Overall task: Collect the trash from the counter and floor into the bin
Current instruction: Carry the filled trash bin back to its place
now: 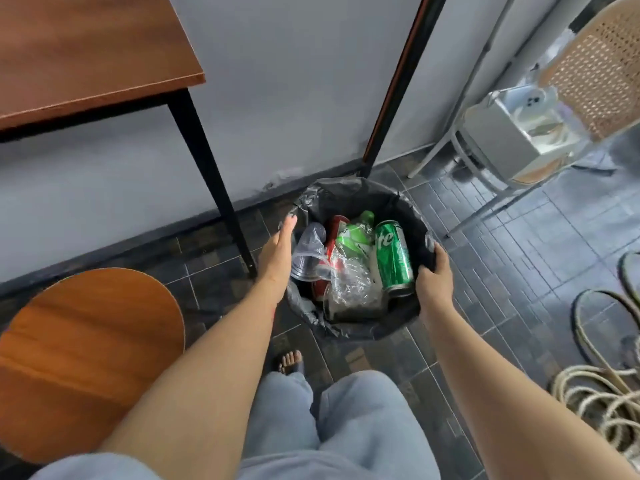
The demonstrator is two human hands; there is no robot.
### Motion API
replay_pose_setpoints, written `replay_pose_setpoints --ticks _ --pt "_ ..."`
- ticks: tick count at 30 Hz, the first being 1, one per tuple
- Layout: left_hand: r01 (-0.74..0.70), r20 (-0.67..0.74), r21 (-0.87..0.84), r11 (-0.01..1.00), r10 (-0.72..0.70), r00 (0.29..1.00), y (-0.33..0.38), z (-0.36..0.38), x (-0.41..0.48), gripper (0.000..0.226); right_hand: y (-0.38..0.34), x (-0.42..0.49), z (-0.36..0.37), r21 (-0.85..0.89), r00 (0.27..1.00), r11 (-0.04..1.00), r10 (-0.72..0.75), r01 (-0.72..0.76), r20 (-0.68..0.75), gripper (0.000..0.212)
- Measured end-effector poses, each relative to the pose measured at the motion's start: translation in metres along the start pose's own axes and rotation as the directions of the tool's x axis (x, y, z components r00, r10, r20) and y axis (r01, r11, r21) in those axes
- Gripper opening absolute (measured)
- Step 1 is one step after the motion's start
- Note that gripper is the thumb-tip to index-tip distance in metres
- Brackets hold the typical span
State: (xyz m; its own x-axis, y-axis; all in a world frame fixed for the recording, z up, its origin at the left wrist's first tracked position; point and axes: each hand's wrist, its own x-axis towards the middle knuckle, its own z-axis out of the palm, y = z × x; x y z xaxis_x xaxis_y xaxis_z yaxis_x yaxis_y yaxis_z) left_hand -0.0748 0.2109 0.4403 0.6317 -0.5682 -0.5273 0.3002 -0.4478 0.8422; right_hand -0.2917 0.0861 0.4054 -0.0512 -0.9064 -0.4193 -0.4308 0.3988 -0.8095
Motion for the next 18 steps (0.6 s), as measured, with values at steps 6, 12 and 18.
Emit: replay_pose_setpoints --ticks 6,12,18 --pt "0.07 -0.129 -0.071 0.995 -0.079 0.988 0.022 0.032 0.081 0.065 -0.041 0.106 0.048 -0.047 0.987 0.999 0.03 -0.023 0.159 0.069" --pt "0.104 -0.332 -0.213 0.972 -0.172 0.927 0.006 0.065 0.152 0.052 -0.055 0.213 0.11 -0.173 0.932 0.983 0.004 0.062 0.361 0.068" --pt "0.106 -0.479 -0.425 0.899 -0.322 0.817 -0.059 0.102 0.23 0.045 -0.033 0.309 0.18 -0.277 0.858 0.946 -0.003 0.17 0.514 0.066"
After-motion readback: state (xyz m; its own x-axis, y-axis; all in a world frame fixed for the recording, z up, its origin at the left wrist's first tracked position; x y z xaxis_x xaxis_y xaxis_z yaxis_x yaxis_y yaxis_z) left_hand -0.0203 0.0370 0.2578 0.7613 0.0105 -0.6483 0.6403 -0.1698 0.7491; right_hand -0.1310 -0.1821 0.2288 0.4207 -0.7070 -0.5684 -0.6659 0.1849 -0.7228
